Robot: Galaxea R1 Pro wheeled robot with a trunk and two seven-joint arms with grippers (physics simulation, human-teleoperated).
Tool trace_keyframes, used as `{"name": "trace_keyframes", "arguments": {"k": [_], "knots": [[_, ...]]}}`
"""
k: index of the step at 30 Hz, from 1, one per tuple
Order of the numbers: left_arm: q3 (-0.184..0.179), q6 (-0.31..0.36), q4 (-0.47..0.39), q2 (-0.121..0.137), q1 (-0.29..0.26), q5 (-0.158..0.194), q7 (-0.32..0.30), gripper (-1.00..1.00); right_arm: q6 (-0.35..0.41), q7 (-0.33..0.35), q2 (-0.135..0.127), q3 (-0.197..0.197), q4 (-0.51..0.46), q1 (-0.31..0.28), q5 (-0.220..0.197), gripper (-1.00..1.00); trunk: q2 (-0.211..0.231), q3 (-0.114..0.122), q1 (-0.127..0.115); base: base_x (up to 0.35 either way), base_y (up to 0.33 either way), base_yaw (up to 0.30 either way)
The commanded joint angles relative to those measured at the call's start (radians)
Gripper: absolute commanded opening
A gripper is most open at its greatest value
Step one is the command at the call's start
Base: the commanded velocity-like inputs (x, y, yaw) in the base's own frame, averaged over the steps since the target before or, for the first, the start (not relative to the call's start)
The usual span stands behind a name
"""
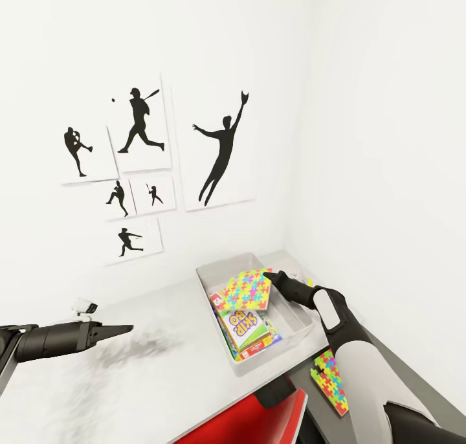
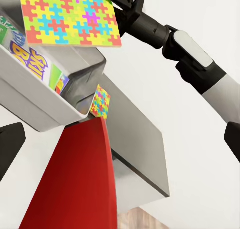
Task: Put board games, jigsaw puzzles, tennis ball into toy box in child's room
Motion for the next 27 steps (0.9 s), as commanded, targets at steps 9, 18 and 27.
{"name": "trace_keyframes", "arguments": {"k": [9, 18, 27], "knots": [[0.001, 0.011, 0.000, 0.000, -0.001, 0.001, -0.004, 1.00, 0.008, 0.004, 0.002, -0.009, -0.001, -0.001, -0.001, 1.00, -0.002, -0.002, 0.001, 0.000, 0.000, 0.000], [0.000, 0.011, 0.000, 0.000, -0.001, -0.001, -0.004, 1.00, 0.010, 0.004, 0.001, -0.009, -0.001, -0.001, -0.001, 1.00, -0.002, -0.002, 0.001, 0.000, 0.000, 0.000], [0.000, 0.011, 0.000, 0.000, -0.001, -0.001, -0.004, 1.00, 0.011, 0.006, 0.001, -0.009, -0.001, -0.001, -0.001, 1.00, -0.002, -0.002, 0.001, 0.000, 0.000, 0.000]]}}
